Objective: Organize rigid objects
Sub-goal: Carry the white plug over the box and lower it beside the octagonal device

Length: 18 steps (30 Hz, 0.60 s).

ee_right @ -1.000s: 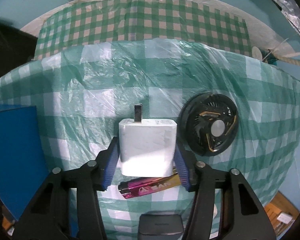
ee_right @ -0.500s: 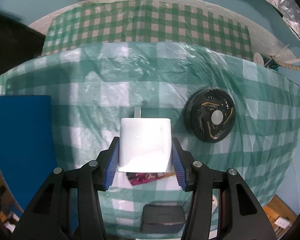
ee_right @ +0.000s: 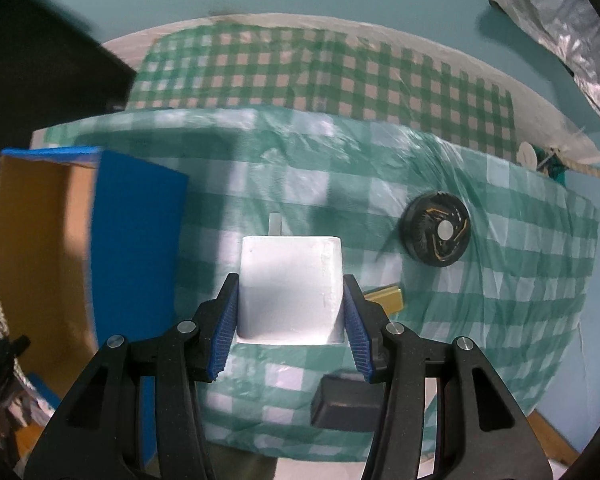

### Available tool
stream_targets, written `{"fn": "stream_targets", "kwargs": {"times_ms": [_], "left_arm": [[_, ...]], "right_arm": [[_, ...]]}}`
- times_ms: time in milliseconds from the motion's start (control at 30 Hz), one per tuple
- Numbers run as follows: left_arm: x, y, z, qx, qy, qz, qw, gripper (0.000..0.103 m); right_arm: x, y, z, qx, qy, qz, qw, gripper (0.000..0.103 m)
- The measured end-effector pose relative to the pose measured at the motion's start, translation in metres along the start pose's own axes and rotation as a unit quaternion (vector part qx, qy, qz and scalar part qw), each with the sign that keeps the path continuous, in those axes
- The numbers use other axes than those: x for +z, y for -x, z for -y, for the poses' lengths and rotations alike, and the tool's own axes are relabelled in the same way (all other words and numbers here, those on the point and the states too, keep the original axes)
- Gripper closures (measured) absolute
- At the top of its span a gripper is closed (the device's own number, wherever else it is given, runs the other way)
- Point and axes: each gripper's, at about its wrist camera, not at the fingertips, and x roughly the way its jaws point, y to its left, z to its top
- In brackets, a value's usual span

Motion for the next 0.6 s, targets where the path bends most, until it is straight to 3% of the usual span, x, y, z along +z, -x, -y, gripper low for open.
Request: {"fn": "stream_targets", "kwargs": {"times_ms": [600], "left_arm": [[-0.002, -0.001, 0.000, -0.001, -0.002, 0.000, 1.0000, 0.092]], "right_arm": [[0.002, 0.067, -0.075, 0.031, 0.105, 0.049, 0.993, 0.053]]}}
